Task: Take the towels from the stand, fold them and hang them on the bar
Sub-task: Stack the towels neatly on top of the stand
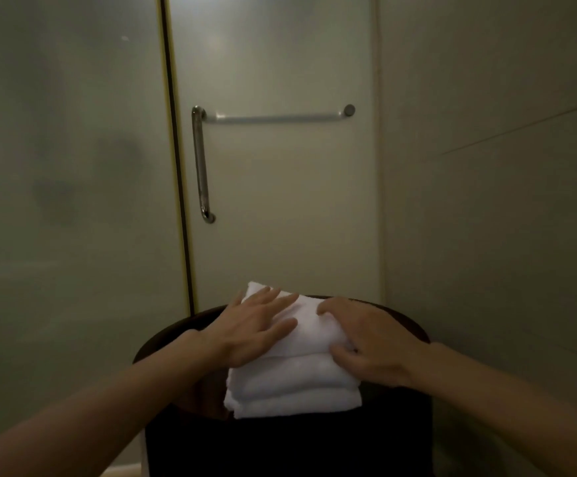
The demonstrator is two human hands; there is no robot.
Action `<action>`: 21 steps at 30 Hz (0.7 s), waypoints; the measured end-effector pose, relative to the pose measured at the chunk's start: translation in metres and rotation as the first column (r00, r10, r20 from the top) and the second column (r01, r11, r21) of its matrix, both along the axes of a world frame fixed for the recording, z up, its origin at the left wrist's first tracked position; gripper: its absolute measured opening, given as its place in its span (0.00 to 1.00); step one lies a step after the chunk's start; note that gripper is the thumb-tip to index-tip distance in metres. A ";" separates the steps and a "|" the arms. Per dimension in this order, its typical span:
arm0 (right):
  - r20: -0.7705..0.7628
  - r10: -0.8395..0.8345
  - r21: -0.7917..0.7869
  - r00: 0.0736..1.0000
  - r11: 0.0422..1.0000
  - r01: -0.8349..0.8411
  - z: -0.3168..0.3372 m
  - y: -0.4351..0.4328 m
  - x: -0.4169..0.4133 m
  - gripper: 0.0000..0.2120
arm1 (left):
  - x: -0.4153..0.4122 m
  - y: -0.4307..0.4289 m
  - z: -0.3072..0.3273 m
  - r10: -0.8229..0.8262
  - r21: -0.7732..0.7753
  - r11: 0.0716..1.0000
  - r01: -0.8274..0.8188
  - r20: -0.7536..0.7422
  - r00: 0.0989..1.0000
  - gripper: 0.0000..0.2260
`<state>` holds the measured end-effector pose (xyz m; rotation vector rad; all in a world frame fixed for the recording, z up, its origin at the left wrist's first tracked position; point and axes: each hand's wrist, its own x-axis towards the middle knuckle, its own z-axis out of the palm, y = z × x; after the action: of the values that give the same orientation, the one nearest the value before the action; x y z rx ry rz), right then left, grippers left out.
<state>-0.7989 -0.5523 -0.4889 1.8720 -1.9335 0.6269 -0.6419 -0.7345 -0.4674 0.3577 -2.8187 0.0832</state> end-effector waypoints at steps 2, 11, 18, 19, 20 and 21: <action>-0.051 -0.037 0.033 0.998 0.999 0.039 -0.002 -0.005 0.001 0.29 | -0.005 0.000 0.001 0.028 -0.006 1.000 -0.028 0.017 0.999 0.30; -0.125 -0.099 0.142 0.987 0.983 0.116 -0.018 -0.014 -0.001 0.30 | -0.014 -0.002 -0.014 0.073 0.030 0.997 -0.076 0.097 0.993 0.27; -0.156 -0.112 0.110 0.981 0.985 0.130 -0.019 -0.009 0.006 0.29 | -0.013 -0.001 -0.016 0.081 0.015 0.997 -0.082 0.077 0.994 0.28; -0.163 -0.116 0.110 0.980 0.985 0.135 -0.020 -0.007 0.008 0.29 | -0.013 -0.001 -0.016 0.084 0.019 0.996 -0.086 0.080 0.993 0.29; -0.167 -0.119 0.115 0.979 0.984 0.139 -0.022 -0.004 0.010 0.30 | -0.012 0.000 -0.017 0.089 0.023 0.996 -0.092 0.086 0.992 0.30; -0.168 -0.122 0.121 0.978 0.982 0.144 -0.024 -0.001 0.013 0.30 | -0.012 0.000 -0.017 0.092 0.026 0.995 -0.095 0.088 0.992 0.30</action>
<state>-0.7858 -0.5533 -0.5133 1.7896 -2.0163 0.3038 -0.6536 -0.7343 -0.4849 0.5052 -2.8908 0.0787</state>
